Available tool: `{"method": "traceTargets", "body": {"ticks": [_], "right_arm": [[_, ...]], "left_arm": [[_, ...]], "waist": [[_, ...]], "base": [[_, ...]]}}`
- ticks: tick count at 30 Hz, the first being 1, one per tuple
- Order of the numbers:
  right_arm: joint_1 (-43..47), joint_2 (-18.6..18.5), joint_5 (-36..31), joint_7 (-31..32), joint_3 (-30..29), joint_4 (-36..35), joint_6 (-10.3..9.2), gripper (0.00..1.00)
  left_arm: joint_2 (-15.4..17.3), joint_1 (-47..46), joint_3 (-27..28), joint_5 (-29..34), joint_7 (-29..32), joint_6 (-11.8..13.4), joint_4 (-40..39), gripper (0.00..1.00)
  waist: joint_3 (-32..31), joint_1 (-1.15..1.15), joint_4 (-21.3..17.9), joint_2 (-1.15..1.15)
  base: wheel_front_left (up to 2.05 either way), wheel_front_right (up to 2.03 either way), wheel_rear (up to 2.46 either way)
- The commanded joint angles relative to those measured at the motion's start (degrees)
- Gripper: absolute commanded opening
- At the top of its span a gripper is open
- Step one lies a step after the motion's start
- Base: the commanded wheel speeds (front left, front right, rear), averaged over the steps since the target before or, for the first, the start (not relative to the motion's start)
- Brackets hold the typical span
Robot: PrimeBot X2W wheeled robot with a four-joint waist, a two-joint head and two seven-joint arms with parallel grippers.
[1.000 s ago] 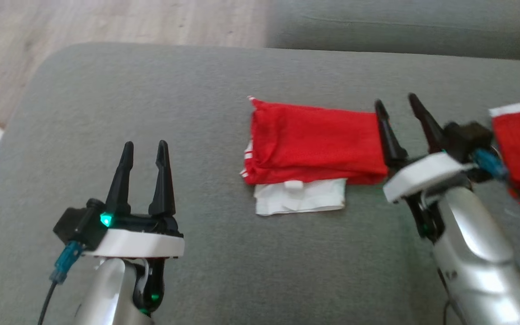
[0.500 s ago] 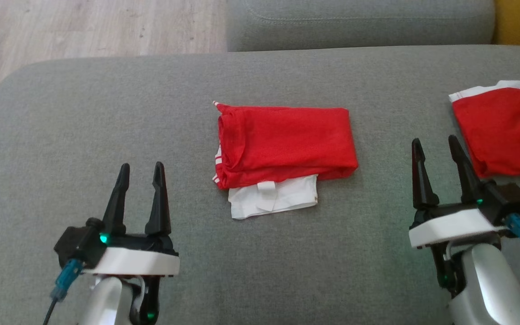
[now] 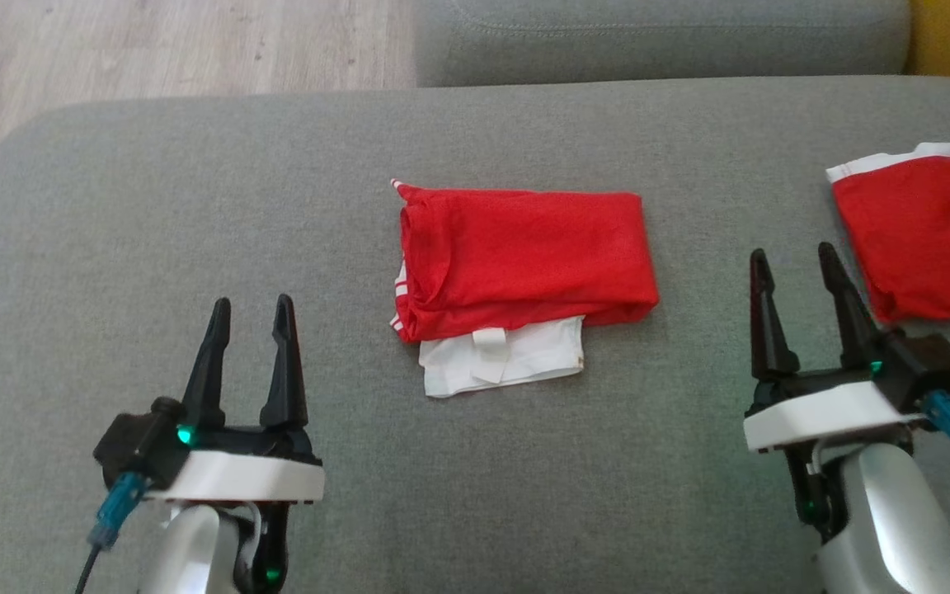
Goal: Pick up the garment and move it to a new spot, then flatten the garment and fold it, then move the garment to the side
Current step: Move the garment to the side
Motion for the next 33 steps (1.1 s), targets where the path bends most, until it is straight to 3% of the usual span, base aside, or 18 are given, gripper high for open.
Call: {"method": "traceTargets", "body": {"ticks": [1,11,18,28,29,30,31,32,33], "right_arm": [[-2.6,0.1,-0.7,-0.5,1.6,-0.8,-0.05,1.0],[-11.2,0.1,-0.6,4.6,3.8,10.0,-0.05,1.0],[-16.3,0.1,6.9,10.0,3.4,19.7,-0.05,1.0],[-22.9,0.1,8.7,9.9,5.1,32.1,-0.05,1.0],[-23.3,0.1,8.2,9.5,5.3,33.1,-0.05,0.8],[-23.7,0.1,7.5,8.9,5.5,33.9,-0.05,0.47],[-24.2,0.1,6.6,8.0,5.4,34.5,-0.05,0.33],[-24.7,0.1,5.5,6.9,5.4,35.1,-0.05,0.01],[-25.1,0.1,4.4,5.8,5.4,35.5,-0.05,0.0]], "left_arm": [[0.3,-2.3,1.1,-0.3,-0.3,0.1,-1.9,1.0],[0.3,-5.5,-2.5,-1.3,-0.3,0.1,-2.4,1.0],[0.3,-7.3,-4.8,-2.5,-0.3,0.1,-2.3,1.0],[0.3,-8.7,-5.7,-3.8,-0.3,0.1,-2.1,1.0],[0.3,-8.8,-5.7,-3.8,-0.3,0.1,-2.1,1.0],[0.3,-8.8,-5.6,-3.8,-0.3,0.1,-2.1,1.0],[0.3,-8.8,-5.5,-3.8,-0.3,0.1,-2.1,1.0],[0.3,-8.8,-5.5,-3.7,-0.3,0.1,-2.1,1.0],[0.3,-8.8,-5.5,-3.5,-0.3,0.1,-2.1,1.0]], "waist": [[0.6,0.0,0.4,0.0],[5.4,0.0,4.0,0.0],[7.7,0.0,6.9,0.0],[9.4,0.0,9.8,0.0],[9.3,0.0,9.9,0.0],[9.3,0.0,9.8,0.0],[9.3,0.0,9.7,0.0],[9.2,0.0,9.4,0.0],[9.1,0.0,9.2,0.0]], "base": [[0.0,0.0,0.0],[0.0,0.0,0.0],[0.0,0.0,0.0],[0.0,0.0,0.0],[0.0,0.0,0.0],[0.0,0.0,0.0],[0.0,0.0,0.0],[0.0,0.0,0.0],[0.0,0.0,0.0]]}}
